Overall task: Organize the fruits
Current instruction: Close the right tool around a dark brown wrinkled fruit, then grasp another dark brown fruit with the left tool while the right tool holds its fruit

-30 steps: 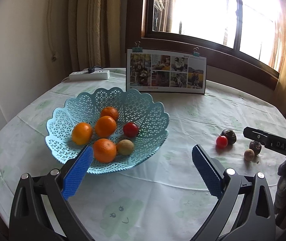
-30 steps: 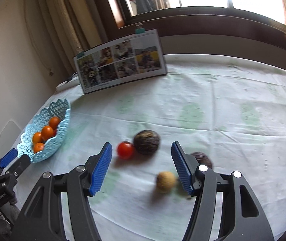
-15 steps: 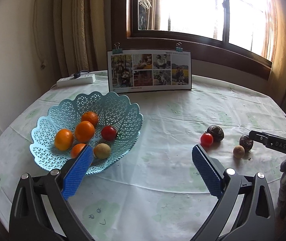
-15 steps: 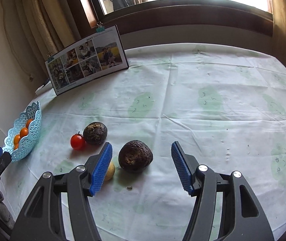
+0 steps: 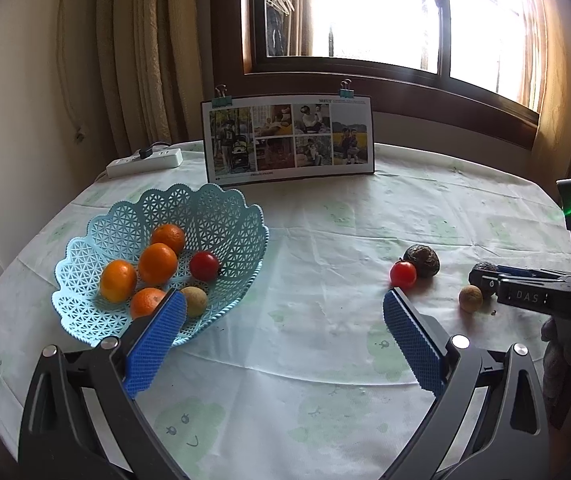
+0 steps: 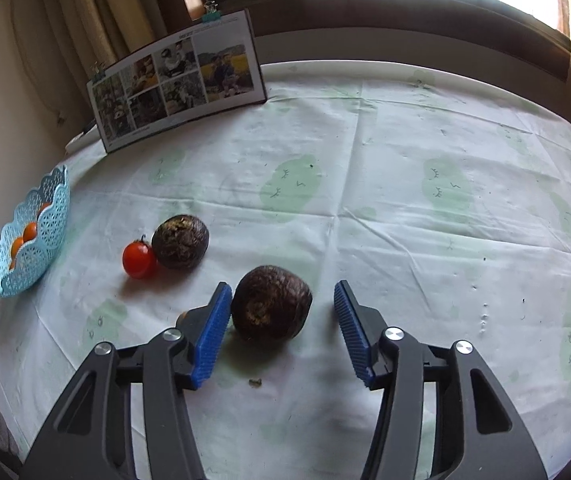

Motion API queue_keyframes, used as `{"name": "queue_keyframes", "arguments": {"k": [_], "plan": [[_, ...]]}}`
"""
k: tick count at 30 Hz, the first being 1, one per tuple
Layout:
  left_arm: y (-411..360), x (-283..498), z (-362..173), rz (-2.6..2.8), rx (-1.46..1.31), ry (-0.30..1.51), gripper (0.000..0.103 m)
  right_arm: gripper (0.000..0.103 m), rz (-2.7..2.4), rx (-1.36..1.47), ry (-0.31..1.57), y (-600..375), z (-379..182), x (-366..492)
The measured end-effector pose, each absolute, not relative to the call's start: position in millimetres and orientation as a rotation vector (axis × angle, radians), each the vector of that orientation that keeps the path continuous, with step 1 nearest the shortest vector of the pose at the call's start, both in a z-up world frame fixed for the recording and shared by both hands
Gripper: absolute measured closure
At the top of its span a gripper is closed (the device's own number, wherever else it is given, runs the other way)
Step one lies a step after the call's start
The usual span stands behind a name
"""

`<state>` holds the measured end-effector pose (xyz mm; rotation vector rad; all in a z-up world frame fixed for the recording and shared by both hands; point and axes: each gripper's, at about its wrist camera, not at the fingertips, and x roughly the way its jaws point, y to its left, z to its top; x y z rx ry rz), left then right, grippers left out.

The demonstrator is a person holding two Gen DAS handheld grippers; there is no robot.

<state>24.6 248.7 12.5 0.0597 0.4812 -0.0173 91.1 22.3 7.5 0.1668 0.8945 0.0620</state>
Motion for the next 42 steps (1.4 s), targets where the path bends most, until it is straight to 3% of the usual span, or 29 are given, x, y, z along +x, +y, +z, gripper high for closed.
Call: {"name": "queue_keyframes", "arguments": {"k": [4,32,37,42], "plan": [[239,30,13,-0.038,0.076,0.484,0.003,0.064,0.098,0.152,0.897,25,7,88],[143,130,-12,-0.309,0.233,0.669,0.004,0.064,0.068,0.256,0.872,5,7,85],[133,146,-19,-0.314,0.236,0.699,0.023,0.064,0.068,0.256,0.872,5,8,85],[127,153,-24,-0.335,0.237,0.724,0.036,0.064,0.068,0.256,0.872,5,8,85]]}}
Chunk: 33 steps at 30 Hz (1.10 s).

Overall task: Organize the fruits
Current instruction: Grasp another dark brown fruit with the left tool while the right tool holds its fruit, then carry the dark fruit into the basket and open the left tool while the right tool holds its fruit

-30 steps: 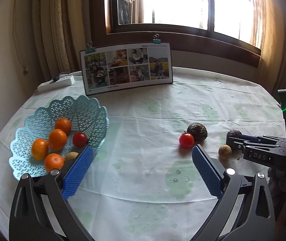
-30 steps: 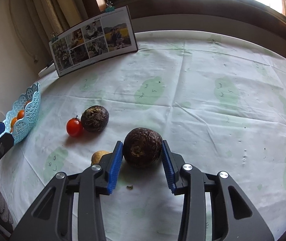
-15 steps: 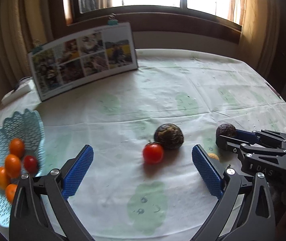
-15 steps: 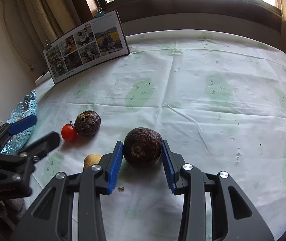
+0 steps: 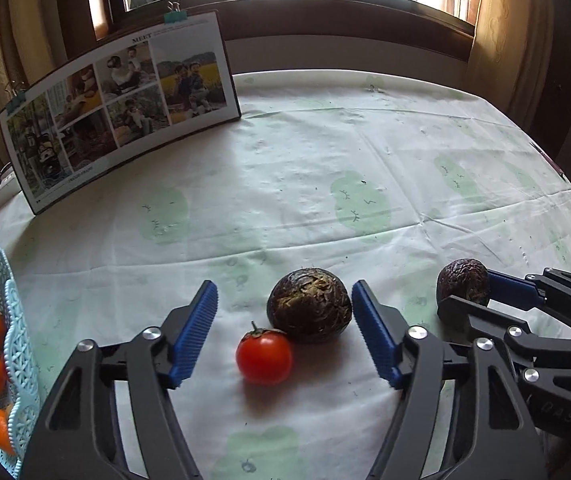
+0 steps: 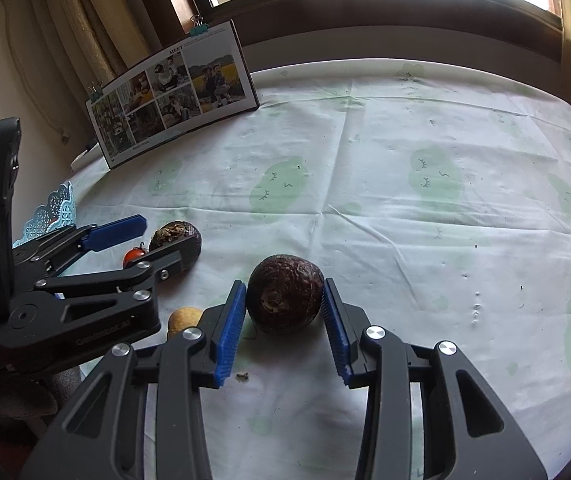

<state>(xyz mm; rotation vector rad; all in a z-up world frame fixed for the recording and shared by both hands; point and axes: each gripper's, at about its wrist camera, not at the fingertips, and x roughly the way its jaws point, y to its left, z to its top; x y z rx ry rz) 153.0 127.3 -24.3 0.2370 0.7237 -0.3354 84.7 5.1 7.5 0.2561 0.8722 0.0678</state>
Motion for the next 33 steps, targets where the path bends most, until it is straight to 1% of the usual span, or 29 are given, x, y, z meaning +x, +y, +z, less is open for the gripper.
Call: {"name": "queue_keyframes", "arguments": {"k": [2,7,33], "plan": [[125,154,-26,-0.349,0.239,0.733,0.045,0.064,0.068,0.256,0.872,5,8,85],[122,152,-28,-0.369,0.237,0.73,0.058,0.063,0.068,0.256,0.872,5,7,85],[182,129,10,-0.263,0.031,0.637,0.058,0.064,0.075,0.267,0.853,5,11,83]]}}
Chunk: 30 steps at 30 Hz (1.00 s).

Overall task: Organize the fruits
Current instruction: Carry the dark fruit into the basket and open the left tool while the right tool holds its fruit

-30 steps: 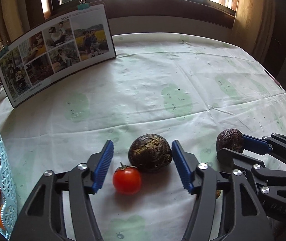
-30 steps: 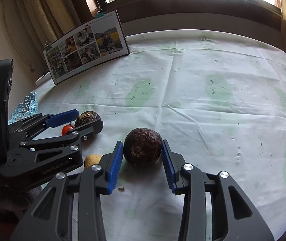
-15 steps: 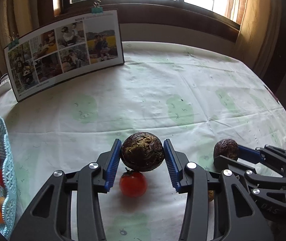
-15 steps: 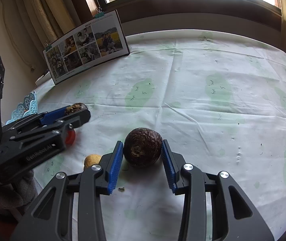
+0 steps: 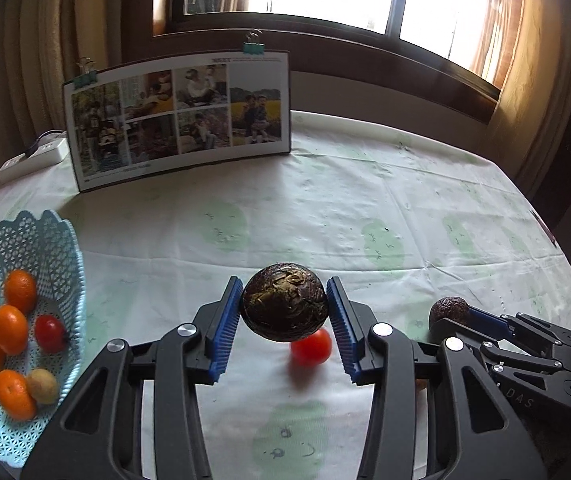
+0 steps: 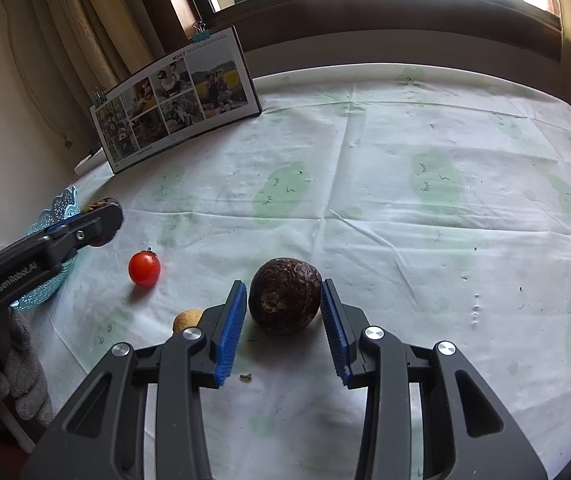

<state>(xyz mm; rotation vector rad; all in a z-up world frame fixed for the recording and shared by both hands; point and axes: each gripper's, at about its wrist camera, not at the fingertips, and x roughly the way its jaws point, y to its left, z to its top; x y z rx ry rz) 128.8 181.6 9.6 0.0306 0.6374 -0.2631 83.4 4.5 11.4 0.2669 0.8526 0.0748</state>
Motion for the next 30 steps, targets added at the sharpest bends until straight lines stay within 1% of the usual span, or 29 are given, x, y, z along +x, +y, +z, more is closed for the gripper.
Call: {"name": "queue_keyframes", "arguments": {"k": [10,24,30], "plan": [[225,98,33,-0.075,0.029,0.521,0.058,0.064,0.075,0.27,0.845,4,12,82],[306,68,48,0.117,-0.037,0.458,0.058,0.064,0.071,0.274,0.84,3,14,82],[331,57,45,0.165,-0.054,0.464,0.057,0.064,0.069,0.275,0.841,3,14,82]]}}
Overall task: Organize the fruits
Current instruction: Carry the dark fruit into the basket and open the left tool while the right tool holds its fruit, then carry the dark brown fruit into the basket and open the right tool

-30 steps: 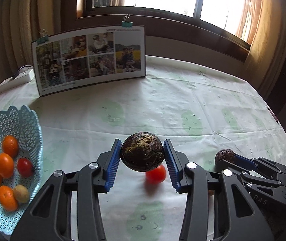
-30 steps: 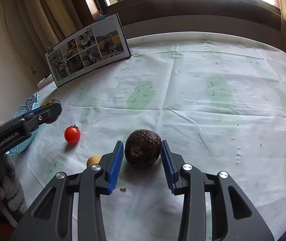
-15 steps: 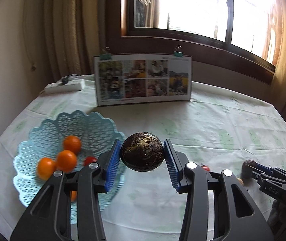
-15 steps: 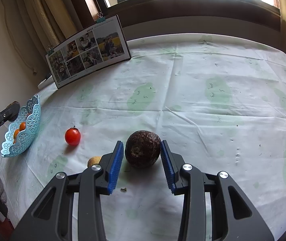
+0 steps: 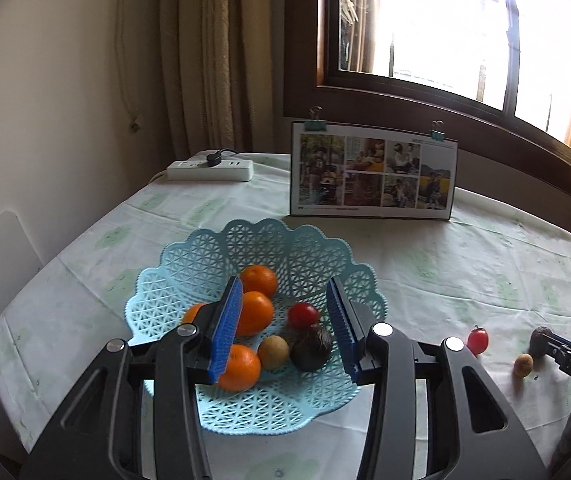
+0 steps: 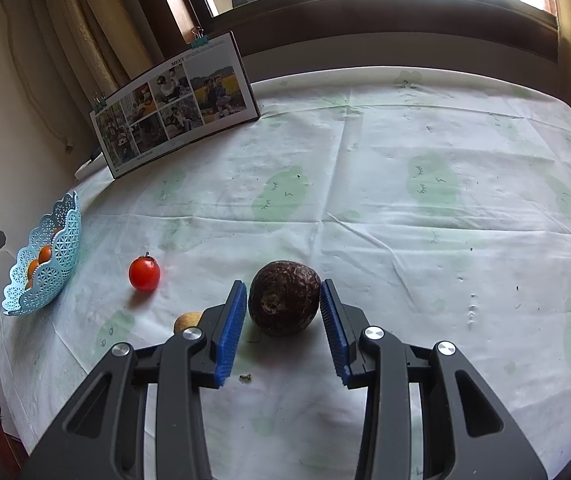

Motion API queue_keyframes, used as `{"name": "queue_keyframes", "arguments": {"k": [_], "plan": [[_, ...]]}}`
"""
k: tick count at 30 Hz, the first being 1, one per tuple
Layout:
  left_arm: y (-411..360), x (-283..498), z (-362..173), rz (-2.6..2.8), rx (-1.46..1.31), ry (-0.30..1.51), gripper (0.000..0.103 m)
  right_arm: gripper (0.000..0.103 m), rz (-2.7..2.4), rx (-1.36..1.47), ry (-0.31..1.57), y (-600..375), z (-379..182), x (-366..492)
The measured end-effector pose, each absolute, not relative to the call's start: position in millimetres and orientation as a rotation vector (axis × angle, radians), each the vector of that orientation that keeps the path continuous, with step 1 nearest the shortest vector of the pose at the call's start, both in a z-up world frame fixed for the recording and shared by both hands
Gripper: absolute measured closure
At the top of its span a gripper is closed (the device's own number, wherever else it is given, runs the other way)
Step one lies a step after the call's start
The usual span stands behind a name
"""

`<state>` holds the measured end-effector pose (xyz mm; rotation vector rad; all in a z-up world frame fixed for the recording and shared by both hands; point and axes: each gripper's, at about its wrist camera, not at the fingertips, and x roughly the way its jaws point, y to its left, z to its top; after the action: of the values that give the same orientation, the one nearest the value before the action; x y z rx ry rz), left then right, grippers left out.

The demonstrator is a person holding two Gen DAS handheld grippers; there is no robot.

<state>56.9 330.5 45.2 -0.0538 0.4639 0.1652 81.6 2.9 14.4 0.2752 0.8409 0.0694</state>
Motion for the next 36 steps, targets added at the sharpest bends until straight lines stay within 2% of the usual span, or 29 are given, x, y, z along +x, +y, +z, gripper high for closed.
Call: {"name": "queue_keyframes", "arguments": {"k": [3,4,5,10,13,27,36], "plan": [[336,54,42,0.179,-0.064,0.474,0.055,0.064,0.068,0.275,0.844,3,14,82],[338,52,41,0.183,-0.068,0.476,0.047,0.064,0.067,0.276,0.846,2,13,82],[339,50,40,0.189,-0.071,0.475,0.043,0.064,0.068,0.276,0.848,2,13,82],[339,43,34,0.183,-0.075,0.481,0.042,0.063,0.076,0.266,0.866,5,10,84],[337,40,31,0.174,-0.077,0.481,0.033,0.062,0.076,0.253,0.871,7,9,84],[354,27,23,0.178,-0.116,0.479,0.032,0.066,0.084,0.246,0.821,17,31,80],[372,20,15,0.182,-0.144,0.487,0.032,0.065,0.255,0.225,0.792,85,62,86]]}}
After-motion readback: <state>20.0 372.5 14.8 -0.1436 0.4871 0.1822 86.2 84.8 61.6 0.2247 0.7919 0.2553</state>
